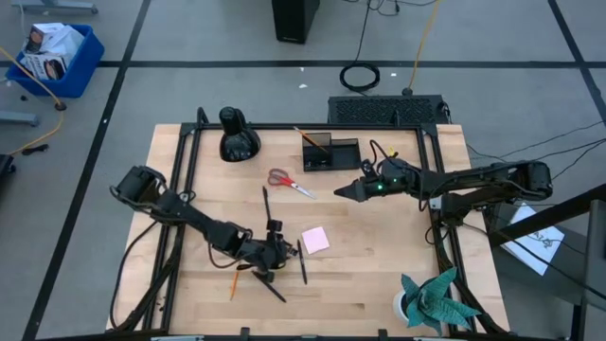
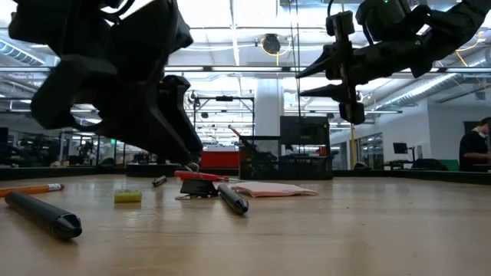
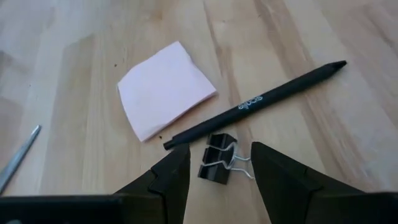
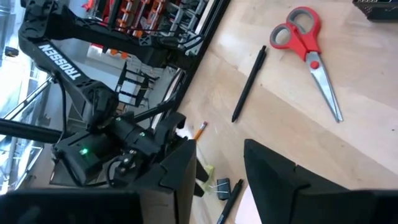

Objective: Pick and place office supplies into organizer
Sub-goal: Put the black binder clip into the black desk organizer

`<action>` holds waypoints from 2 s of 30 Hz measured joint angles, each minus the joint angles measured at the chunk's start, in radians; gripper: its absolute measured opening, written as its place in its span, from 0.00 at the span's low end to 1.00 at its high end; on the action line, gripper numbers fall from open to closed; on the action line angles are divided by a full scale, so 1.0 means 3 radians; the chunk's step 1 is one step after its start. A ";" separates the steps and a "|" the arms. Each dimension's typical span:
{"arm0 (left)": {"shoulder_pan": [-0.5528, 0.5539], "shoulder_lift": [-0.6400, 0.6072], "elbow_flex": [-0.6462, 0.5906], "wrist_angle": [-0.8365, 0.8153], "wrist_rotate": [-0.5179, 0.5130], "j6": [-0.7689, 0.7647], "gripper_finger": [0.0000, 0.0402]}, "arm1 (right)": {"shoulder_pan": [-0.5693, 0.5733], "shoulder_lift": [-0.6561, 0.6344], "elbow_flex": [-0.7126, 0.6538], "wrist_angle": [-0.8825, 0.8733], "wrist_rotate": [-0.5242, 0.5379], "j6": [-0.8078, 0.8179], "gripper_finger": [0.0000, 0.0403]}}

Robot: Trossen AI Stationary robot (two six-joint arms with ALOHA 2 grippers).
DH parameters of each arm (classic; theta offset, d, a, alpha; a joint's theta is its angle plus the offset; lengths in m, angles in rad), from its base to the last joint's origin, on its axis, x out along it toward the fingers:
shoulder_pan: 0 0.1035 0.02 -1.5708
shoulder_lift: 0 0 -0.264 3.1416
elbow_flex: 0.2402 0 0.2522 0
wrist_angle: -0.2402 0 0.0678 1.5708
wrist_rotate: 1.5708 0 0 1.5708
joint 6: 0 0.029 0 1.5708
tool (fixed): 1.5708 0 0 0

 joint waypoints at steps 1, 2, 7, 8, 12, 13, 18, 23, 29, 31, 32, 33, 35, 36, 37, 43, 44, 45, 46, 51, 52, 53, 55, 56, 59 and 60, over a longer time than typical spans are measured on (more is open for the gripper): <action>0.0011 0.0000 0.0000 0.0010 0.0013 -0.0038 0.44 | 0.0000 0.0000 0.0000 0.0001 -0.0001 0.0001 0.31; 0.0021 0.0000 0.0000 0.0013 0.0049 -0.0070 0.43 | 0.0000 0.0000 0.0000 0.0001 -0.0002 0.0001 0.31; 0.0013 0.0085 -0.0005 0.0076 0.0135 -0.0055 0.33 | 0.0000 0.0001 0.0000 0.0001 0.0000 0.0046 0.31; 0.0008 0.0085 0.0000 0.0133 0.0171 -0.0047 0.31 | 0.0000 0.0001 0.0000 -0.0002 -0.0002 0.0056 0.31; -0.0017 0.0098 0.0000 0.0145 0.0156 -0.0077 0.24 | 0.0000 0.0001 0.0000 -0.0020 -0.0004 0.0063 0.31; -0.0018 0.0098 0.0000 0.0159 0.0107 -0.0076 0.23 | 0.0000 0.0001 0.0000 -0.0022 -0.0004 0.0065 0.31; -0.0006 0.0163 0.0001 0.0136 0.0108 -0.0078 0.22 | 0.0000 0.0001 0.0001 -0.0021 -0.0005 0.0084 0.31; -0.0011 0.0288 0.0003 0.0241 0.0176 -0.0054 0.22 | 0.0000 0.0001 0.0001 -0.0001 -0.0005 0.0089 0.31; 0.0007 0.0298 0.0137 0.0235 0.0035 -0.0108 0.21 | 0.0000 0.0001 0.0001 0.0023 -0.0005 0.0125 0.31; 0.0008 0.0298 0.0200 0.0215 0.0056 -0.0125 0.17 | 0.0000 0.0001 0.0001 0.0007 -0.0005 0.0121 0.31; 0.0008 0.0298 0.0225 0.0210 0.0058 -0.0129 0.14 | 0.0000 0.0001 0.0001 -0.0002 -0.0005 0.0121 0.31; 0.0010 0.0298 0.0250 0.0193 0.0059 -0.0131 0.11 | 0.0000 0.0001 0.0001 -0.0003 -0.0005 0.0121 0.31; 0.0014 0.0298 0.0299 0.0047 0.0105 -0.0156 0.04 | 0.0000 0.0001 0.0001 0.0004 -0.0006 0.0123 0.31; 0.0023 0.0298 0.0308 -0.0043 0.0148 -0.0199 0.02 | 0.0000 0.0001 0.0001 0.0011 -0.0005 0.0130 0.31; 0.0026 0.0297 0.0322 -0.0105 0.0162 -0.0271 0.02 | 0.0000 0.0001 0.0002 0.0016 -0.0006 0.0139 0.31; 0.0036 0.0263 0.0314 -0.0069 0.0079 -0.0337 0.06 | 0.0000 0.0001 0.0004 -0.0021 -0.0006 0.0127 0.31; 0.0036 0.0235 0.0312 -0.0029 0.0048 -0.0368 0.08 | 0.0000 0.0001 0.0004 -0.0031 -0.0009 0.0111 0.31; 0.0046 0.0218 0.0318 0.0056 0.0039 -0.0423 0.10 | 0.0000 0.0002 0.0004 -0.0042 -0.0016 0.0107 0.31; 0.0053 0.0210 0.0330 0.0104 0.0036 -0.0464 0.12 | 0.0000 0.0002 0.0004 -0.0052 -0.0019 0.0107 0.31; 0.0065 0.0208 0.0316 0.0036 0.0060 -0.0599 0.24 | 0.0000 0.0003 0.0004 -0.0100 -0.0022 0.0100 0.31; 0.0055 0.0202 0.0320 0.0035 0.0060 -0.0628 0.26 | 0.0000 0.0003 0.0004 -0.0098 -0.0022 0.0099 0.31; 0.0040 0.0202 0.0322 0.0021 0.0061 -0.0657 0.28 | 0.0000 0.0003 0.0004 -0.0097 -0.0022 0.0091 0.31; 0.0022 0.0203 0.0320 -0.0075 0.0067 -0.0670 0.31 | 0.0000 0.0003 0.0004 -0.0097 -0.0022 0.0078 0.31; 0.0015 0.0203 0.0319 -0.0095 0.0087 -0.0670 0.32 | 0.0000 0.0003 0.0004 -0.0098 -0.0022 0.0068 0.31; 0.0015 0.0203 0.0323 -0.0199 0.0178 -0.0693 0.33 | 0.0000 0.0003 0.0004 -0.0109 -0.0022 0.0049 0.31; 0.0015 0.0203 0.0320 -0.0275 0.0177 -0.0723 0.33 | 0.0000 0.0003 0.0004 -0.0114 -0.0023 0.0046 0.31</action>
